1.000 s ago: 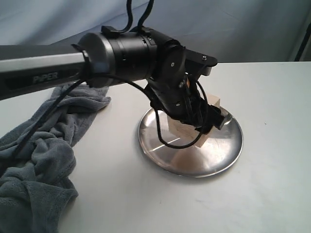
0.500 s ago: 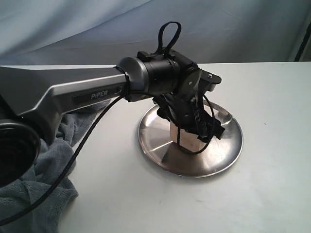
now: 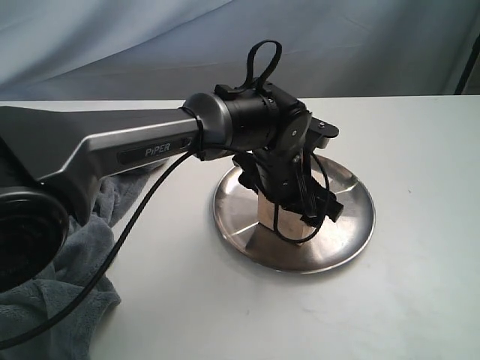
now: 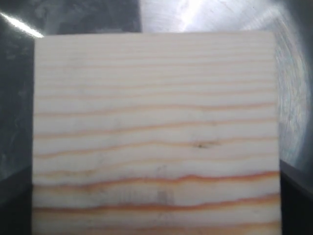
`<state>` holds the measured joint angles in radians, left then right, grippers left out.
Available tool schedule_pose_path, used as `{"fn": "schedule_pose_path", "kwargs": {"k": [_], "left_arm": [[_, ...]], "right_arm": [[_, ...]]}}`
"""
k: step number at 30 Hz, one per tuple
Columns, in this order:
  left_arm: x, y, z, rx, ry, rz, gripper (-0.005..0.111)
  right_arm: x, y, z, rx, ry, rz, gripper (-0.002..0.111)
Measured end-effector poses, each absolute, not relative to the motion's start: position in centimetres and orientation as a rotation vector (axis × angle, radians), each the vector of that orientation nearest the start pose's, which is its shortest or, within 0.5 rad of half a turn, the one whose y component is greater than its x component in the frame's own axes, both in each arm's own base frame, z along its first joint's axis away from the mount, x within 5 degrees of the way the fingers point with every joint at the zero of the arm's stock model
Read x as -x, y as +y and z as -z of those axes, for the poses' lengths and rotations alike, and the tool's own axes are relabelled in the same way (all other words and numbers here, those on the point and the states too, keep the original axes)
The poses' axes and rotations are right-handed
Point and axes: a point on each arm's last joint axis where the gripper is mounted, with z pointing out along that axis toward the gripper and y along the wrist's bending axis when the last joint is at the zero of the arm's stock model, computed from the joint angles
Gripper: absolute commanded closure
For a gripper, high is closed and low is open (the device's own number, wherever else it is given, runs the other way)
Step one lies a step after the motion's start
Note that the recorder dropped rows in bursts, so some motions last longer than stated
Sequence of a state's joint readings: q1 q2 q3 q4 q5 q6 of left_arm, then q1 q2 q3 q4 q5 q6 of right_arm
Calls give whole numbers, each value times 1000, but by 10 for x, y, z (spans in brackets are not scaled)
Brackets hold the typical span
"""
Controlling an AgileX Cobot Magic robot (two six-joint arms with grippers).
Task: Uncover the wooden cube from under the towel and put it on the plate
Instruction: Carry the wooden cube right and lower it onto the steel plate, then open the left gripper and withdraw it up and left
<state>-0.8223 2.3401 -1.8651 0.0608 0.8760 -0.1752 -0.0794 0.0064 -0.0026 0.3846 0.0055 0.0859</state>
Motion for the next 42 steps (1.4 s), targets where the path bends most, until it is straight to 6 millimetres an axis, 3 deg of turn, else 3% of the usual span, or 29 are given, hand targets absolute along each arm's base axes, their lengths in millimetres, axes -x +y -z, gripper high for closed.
{"fn": "schedule_pose_path", "kwargs": {"k": [3,8,20,23,26,29,31,36,38,40,42], "left_arm": [[-338,-358,-138,-947,2681,145,29],[-338,-358,-138,-946,2679,146,13],[-339,-358,-143,-941,2673,149,10],[-338,-357,-165,-926,2635,176,10],[-334,-355,-202,-901,2566,224,10],[-332,-352,-221,-886,2528,249,11],[-331,-351,-231,-879,2512,260,20],[-339,-332,-237,-845,2566,210,80],[-347,-318,-236,-815,2616,169,96],[-354,-305,-234,-768,2662,140,107],[-362,-291,-233,-718,2714,110,106]], "right_arm": [[-56,-4,-213,-406,1445,-317,105],[-56,-4,-213,-406,1445,-317,105],[-56,-4,-213,-406,1445,-317,105],[-56,-4,-213,-406,1445,-317,105],[-56,-4,-213,-406,1445,-317,105],[-56,-4,-213,-406,1445,-317,105],[-56,-4,-213,-406,1445,-317,105],[-56,-4,-213,-406,1445,-317,105],[-56,-4,-213,-406,1445,-317,105],[-56,-4,-213,-406,1445,-317,105],[-56,-4,-213,-406,1445,-317,105]]}}
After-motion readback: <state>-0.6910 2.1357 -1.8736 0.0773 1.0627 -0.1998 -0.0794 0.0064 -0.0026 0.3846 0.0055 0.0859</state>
